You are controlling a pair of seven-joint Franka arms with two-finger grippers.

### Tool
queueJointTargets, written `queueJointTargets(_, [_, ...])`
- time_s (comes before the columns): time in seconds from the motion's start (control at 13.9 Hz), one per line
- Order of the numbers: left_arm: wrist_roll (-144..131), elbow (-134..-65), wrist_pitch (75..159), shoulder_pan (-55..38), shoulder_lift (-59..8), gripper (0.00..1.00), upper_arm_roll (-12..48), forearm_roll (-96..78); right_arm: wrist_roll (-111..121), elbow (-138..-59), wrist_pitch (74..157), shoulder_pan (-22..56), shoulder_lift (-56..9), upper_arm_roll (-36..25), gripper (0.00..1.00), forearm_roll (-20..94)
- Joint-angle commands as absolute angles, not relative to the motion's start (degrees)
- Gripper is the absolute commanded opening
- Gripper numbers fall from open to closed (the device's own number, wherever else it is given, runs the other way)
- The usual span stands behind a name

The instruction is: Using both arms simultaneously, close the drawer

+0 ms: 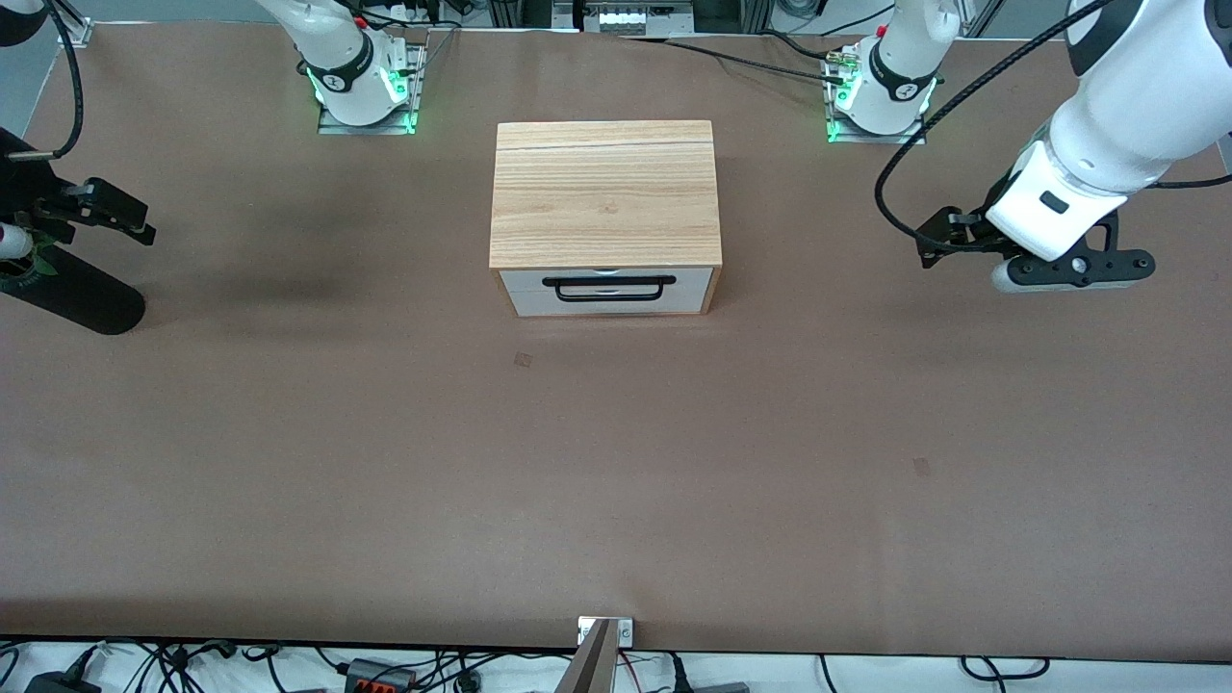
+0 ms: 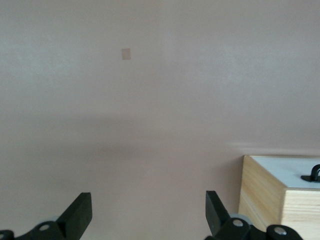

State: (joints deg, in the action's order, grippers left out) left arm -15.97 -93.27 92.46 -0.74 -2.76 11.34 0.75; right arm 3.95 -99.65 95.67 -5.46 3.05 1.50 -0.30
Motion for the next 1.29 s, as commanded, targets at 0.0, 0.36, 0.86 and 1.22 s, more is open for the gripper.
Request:
queueJointTargets(0.0, [-13.0, -97.6, 93.8, 0.7, 0.8, 1.00, 12.0, -0.4, 3.1, -100.1, 95.1, -5.0, 4.0, 1.7, 1.00, -0.5])
queueJointTargets(0.36, [-11.8, -101.2, 94.8, 3.2, 3.0, 1.00, 12.4, -2.6, 3.1, -99.7, 94.4, -5.0, 4.0, 1.7, 1.00, -0.6])
queueJointTargets(0.86, [-11.9, -99.2, 94.9, 2.6, 1.1, 1.00, 13.4, -2.9, 3.1, -99.1, 94.4, -4.8, 4.3, 1.8, 1.00, -0.4])
queueJointTargets(1.22, [-11.8, -99.1, 94.9, 2.9, 0.6, 1.00, 13.3, -2.9, 3.1, -99.1, 95.1, -5.0, 4.0, 1.7, 1.00, -0.4])
